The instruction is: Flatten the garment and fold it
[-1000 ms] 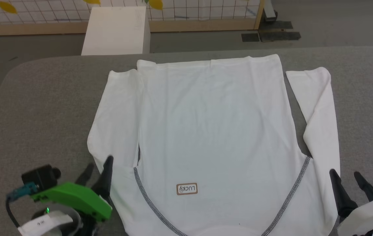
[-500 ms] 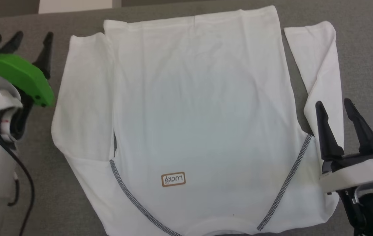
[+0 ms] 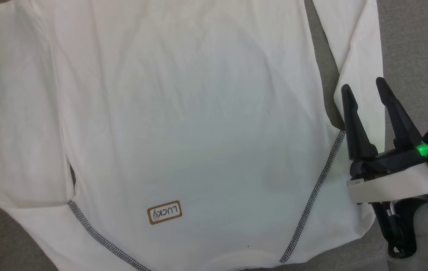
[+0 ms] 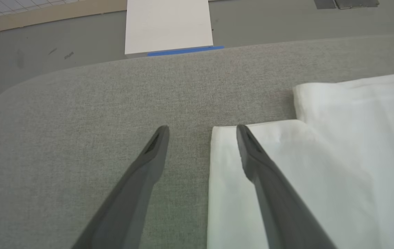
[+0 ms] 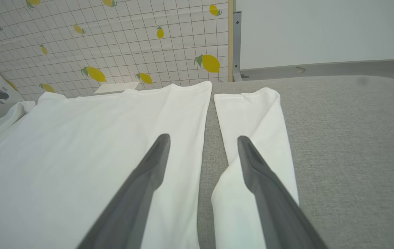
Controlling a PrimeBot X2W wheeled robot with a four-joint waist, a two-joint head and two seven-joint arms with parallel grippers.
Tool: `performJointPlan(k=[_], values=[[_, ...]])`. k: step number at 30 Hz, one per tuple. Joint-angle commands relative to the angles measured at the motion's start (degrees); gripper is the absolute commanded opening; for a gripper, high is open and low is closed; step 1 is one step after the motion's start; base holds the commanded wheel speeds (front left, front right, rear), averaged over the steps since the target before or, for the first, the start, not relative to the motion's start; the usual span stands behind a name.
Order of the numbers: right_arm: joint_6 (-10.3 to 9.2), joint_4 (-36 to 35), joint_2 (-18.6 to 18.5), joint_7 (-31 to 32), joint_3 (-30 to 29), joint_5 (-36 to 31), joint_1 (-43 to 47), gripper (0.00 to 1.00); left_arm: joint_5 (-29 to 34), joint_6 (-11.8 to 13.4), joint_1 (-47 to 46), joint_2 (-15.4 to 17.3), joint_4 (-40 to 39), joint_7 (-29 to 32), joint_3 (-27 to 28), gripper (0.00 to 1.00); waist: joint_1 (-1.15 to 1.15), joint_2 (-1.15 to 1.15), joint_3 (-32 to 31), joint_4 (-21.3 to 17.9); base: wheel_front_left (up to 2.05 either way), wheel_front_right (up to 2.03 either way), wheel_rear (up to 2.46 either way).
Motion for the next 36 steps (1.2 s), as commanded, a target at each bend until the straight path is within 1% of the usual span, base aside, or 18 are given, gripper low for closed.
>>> performJointPlan(k=[1,4,6,9,10,11,12,14,18,23,27,32,36], values=[[-0.09,-0.55,0.39,-0.57,0.48,0.33,-1.08,1.00,0.01,1.27,-0.83,1.08,0.17,2.14,0.27,1.00,-0.01,0.00,4.56,-4.49,0.00,0.00,0.00],[-0.09,-0.83,0.83,-1.06,0.98,0.57,-1.15,1.00,-0.94,4.06,-0.50,1.73,-0.52,7.82,0.89,1.00,-0.01,0.00,5.34,-5.04,0.00,0.00,0.00],[-0.09,-0.70,0.98,-1.24,1.10,0.51,-1.08,1.00,-1.31,5.36,0.28,2.25,-1.50,11.47,0.76,1.00,-0.01,0.00,5.56,-5.19,0.00,0.00,0.00],[-0.09,-0.42,1.15,-1.57,1.10,0.52,-1.08,1.00,-3.36,6.91,1.58,1.96,-3.17,15.95,1.34,1.00,-0.01,0.00,5.72,-5.34,0.00,0.00,0.00],[-0.09,-0.30,1.22,-1.65,1.06,0.51,-1.12,1.00,-3.71,7.25,2.14,2.09,-3.95,17.26,1.29,0.62,-0.01,0.00,5.72,-5.36,0.00,0.00,0.00],[-0.09,-0.21,1.27,-1.69,1.01,0.51,-1.16,1.00,-3.93,7.39,2.58,2.22,-4.61,18.07,1.22,0.18,-0.01,0.00,5.68,-5.34,0.00,0.00,0.00],[-0.09,-0.10,1.34,-1.69,0.96,0.51,-1.24,1.00,-4.33,7.82,3.13,2.19,-5.36,18.88,1.36,0.00,-0.01,0.00,5.58,-5.29,0.00,0.00,0.00],[-0.09,-0.02,1.42,-1.64,0.81,0.52,-1.40,1.00,-4.86,8.41,3.84,1.91,-6.85,18.94,1.80,0.00,-0.01,0.00,5.13,-4.95,0.00,0.00,0.00],[-0.09,0.14,1.42,-1.32,0.32,0.18,-1.61,1.00,-4.34,8.47,4.72,1.94,-9.06,14.52,2.97,0.00,-0.01,0.00,3.14,-3.84,0.00,0.00,0.00],[-0.09,0.38,0.95,-0.54,-0.97,-0.60,-0.71,1.00,-4.02,6.72,7.25,1.63,-10.57,6.99,4.19,0.00,-0.01,0.00,-2.18,-0.87,0.00,0.00,0.00],[-0.09,0.02,0.52,1.06,-2.08,-1.08,0.67,1.00,-3.82,5.73,9.95,1.00,-12.76,1.33,5.00,0.00,-0.01,0.00,-7.89,2.03,0.00,0.00,0.00],[-0.09,-1.06,0.36,3.49,-3.79,-1.52,3.66,1.00,-3.57,4.37,13.03,0.48,-17.60,-2.70,4.73,0.00,-0.01,0.00,-15.16,5.31,0.00,0.00,0.00],[-0.09,-2.21,0.50,5.29,-5.36,-1.74,6.62,1.00,-5.03,3.19,13.76,-2.21,-23.29,-4.48,3.39,0.00,-0.01,0.00,-19.71,7.62,0.00,0.00,0.00]])
